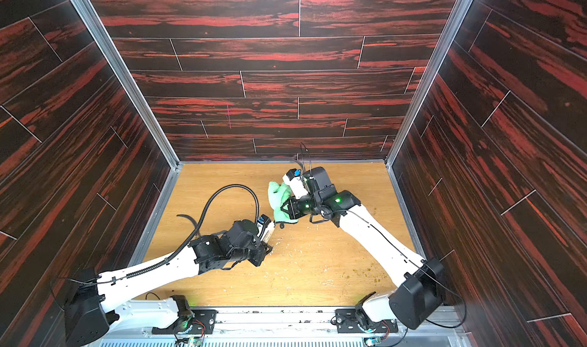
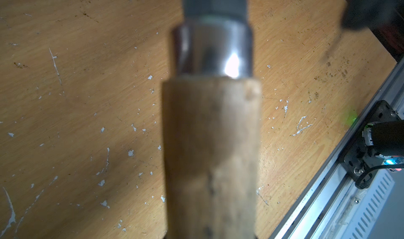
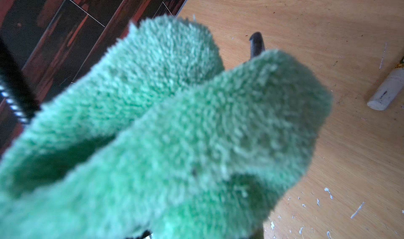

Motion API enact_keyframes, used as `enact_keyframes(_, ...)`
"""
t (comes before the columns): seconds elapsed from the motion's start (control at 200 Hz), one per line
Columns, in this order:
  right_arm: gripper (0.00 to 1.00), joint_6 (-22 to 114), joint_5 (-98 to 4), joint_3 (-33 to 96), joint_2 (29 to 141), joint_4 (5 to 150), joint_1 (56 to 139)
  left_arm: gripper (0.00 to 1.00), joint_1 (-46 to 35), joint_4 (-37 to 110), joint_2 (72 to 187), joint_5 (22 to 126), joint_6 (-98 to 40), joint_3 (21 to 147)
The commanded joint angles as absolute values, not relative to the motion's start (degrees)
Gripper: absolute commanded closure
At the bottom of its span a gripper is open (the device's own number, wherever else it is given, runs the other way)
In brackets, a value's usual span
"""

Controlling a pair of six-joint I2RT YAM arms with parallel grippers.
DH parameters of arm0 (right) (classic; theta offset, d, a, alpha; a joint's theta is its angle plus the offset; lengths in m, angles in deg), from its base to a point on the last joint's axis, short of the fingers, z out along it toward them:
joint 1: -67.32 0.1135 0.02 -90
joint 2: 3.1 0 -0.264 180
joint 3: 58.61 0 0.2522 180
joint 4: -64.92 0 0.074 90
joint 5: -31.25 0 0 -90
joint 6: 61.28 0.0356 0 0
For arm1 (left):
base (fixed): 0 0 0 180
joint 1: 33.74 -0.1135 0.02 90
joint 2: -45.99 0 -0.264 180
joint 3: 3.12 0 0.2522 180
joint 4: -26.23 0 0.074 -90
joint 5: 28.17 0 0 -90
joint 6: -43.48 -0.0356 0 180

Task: Wipe small sickles with rags
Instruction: Wipe the small sickle.

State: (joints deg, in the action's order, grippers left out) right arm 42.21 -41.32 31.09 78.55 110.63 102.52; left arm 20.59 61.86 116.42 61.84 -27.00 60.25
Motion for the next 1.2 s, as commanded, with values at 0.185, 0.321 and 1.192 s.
enact_keyframes(0.185,1.0,40.6,-39.3,34.5,85.6,110.3,96.4,1.0,22.4,57.4,109.9,63.0,-27.9,58.9)
enact_keyframes(0.321,1.0,40.0,-36.3,36.7,88.6,110.0,94.1,1.0,22.9,57.6,108.8,63.3,-28.1,58.6)
enact_keyframes(1.192,1.0,41.7,-34.6,37.8,88.2,109.4,82.9,1.0,24.7,60.2,111.2,63.1,-29.1,58.4)
